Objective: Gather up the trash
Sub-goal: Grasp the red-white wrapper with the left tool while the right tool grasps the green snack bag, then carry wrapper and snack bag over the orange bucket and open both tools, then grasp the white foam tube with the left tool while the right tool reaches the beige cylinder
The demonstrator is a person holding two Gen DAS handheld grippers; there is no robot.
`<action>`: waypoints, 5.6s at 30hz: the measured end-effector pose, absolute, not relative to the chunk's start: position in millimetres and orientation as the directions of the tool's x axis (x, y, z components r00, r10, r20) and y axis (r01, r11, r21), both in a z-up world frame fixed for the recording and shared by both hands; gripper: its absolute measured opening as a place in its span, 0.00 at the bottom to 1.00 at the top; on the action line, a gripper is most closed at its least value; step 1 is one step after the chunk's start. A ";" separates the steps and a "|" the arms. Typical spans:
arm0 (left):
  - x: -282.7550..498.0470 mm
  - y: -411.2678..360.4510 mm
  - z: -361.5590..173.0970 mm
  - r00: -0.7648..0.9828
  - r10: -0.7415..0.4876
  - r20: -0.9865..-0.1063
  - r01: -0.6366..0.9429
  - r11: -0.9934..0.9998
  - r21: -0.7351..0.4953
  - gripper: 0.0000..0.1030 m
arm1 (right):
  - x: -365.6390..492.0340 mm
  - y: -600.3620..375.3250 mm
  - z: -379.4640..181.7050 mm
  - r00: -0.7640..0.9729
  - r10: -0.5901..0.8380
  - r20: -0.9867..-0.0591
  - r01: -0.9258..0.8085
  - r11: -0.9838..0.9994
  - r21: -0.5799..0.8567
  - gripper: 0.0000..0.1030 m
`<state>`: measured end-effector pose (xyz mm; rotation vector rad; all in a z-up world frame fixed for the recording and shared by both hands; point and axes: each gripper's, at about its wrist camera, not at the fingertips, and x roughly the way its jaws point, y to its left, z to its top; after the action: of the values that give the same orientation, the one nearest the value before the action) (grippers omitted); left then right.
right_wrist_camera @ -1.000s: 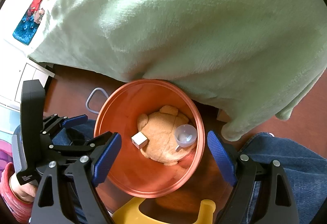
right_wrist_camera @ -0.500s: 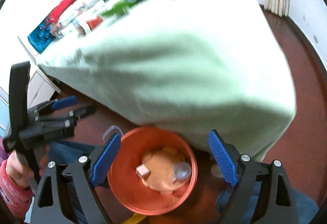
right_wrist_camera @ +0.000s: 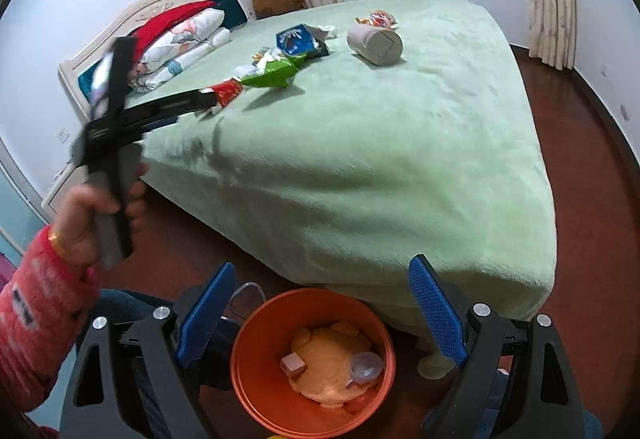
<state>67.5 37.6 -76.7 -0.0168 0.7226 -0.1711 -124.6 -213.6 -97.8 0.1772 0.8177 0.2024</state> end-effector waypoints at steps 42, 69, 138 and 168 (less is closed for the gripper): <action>-33.4 84.5 -37.1 0.740 -0.268 -0.617 0.224 0.963 -0.149 0.16 | 127.3 -130.9 -33.8 0.598 0.247 -0.762 -0.291 0.953 0.080 0.78; -37.0 76.2 -29.8 0.729 -0.297 -0.616 0.249 0.954 -0.165 0.16 | 57.2 -198.1 -8.0 0.615 0.311 -0.725 -0.263 0.947 0.183 0.29; -99.2 -8.2 -274.6 0.092 -0.168 -0.981 0.193 0.970 -0.148 0.66 | -116.0 -202.1 -247.0 0.231 0.232 -0.945 -0.025 0.972 0.232 0.76; -81.2 9.5 -127.3 0.463 -0.219 -0.859 0.210 0.968 -0.134 0.76 | -110.7 -212.1 -122.6 0.559 0.267 -0.785 -0.118 0.963 0.244 0.79</action>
<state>-81.2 9.5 -127.3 -0.0102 1.0565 -0.2637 -110.7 -212.1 -122.6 0.1703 0.9525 0.2282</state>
